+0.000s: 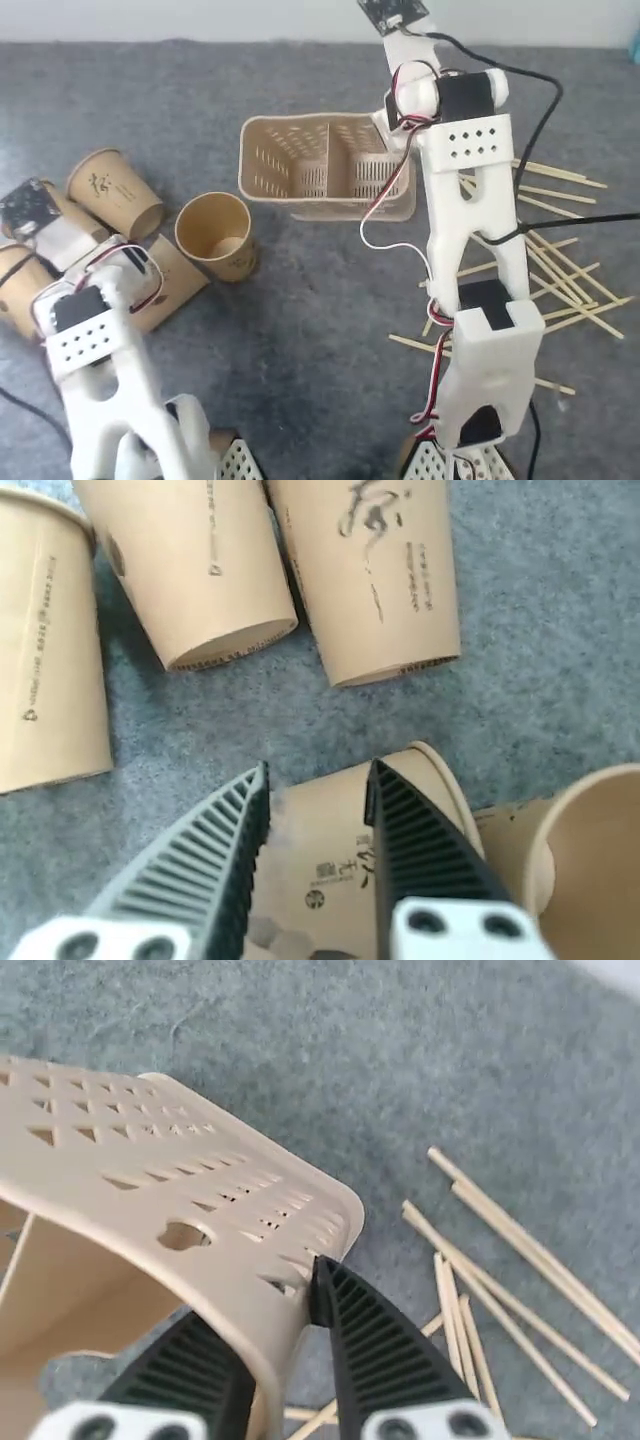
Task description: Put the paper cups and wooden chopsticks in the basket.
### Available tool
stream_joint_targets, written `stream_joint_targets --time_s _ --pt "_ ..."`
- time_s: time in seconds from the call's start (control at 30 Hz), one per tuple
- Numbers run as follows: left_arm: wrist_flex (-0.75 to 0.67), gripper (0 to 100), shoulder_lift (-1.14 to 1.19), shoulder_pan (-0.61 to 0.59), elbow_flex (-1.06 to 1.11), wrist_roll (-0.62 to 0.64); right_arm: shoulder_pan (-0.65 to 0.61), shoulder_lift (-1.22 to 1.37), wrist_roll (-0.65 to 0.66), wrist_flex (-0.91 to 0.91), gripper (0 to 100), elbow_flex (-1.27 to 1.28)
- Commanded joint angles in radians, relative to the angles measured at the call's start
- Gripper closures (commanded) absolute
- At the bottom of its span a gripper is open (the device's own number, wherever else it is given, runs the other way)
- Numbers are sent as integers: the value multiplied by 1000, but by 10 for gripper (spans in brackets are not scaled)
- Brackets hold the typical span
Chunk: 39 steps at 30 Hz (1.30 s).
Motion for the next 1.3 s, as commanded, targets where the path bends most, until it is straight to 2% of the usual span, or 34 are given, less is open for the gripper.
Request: stream_joint_targets --time_s 0.0,0.37,0.73,0.8,1.0,1.27 --pt "-28 852 6 11 -8 -11 -8 -12 -21 39 991 -64" --pt "-29 852 3 11 1 -11 -10 -12 -161 71 991 -64" --pt "-54 852 3 12 12 -11 22 140 -176 47 988 -71" --pt "-54 852 3 12 12 -11 25 165 -176 42 955 -71" --pt "-54 852 3 12 12 -12 27 166 -167 15 741 -83" --pt "-54 852 6 12 12 -12 27 82 -173 99 769 -330"
